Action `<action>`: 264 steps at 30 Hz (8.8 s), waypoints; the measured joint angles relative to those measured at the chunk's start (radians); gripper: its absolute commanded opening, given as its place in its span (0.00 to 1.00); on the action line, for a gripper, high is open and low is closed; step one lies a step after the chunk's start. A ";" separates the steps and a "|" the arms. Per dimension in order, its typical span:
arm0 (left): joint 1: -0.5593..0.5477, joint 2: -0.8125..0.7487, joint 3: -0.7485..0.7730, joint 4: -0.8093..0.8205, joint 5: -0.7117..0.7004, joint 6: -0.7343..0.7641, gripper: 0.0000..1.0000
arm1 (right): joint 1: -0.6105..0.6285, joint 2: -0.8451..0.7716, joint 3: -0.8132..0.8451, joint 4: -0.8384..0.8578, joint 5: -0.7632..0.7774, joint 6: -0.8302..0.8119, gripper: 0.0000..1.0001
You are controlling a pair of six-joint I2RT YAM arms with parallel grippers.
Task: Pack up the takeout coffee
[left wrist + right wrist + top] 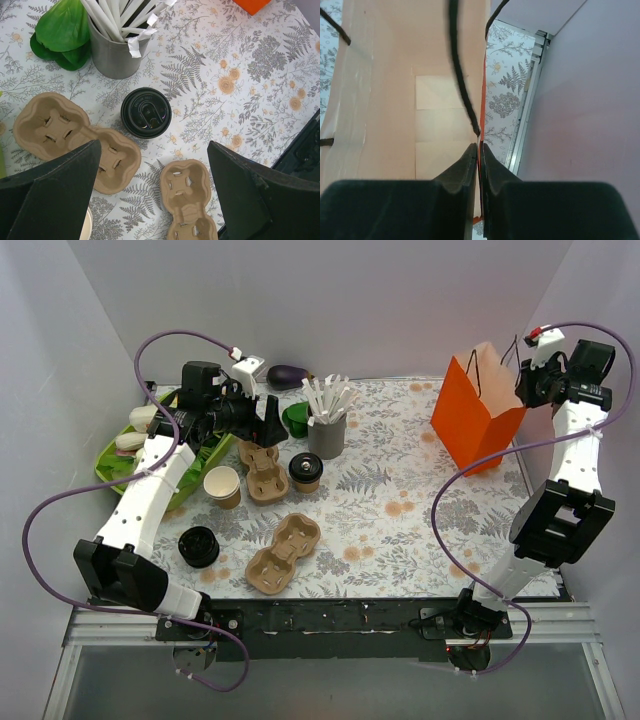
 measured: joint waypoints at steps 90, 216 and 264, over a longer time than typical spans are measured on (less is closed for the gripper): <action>-0.457 0.238 -0.426 -0.285 -0.271 0.021 0.42 | 0.001 -0.551 -0.418 -0.238 -0.332 -0.197 0.01; -0.394 0.018 0.296 0.209 0.042 0.109 0.00 | 0.397 -0.592 -0.451 -0.470 -0.578 -0.087 0.42; -0.452 0.045 0.227 0.085 0.389 0.426 0.00 | 0.383 -0.690 -0.463 -0.056 0.102 0.240 0.68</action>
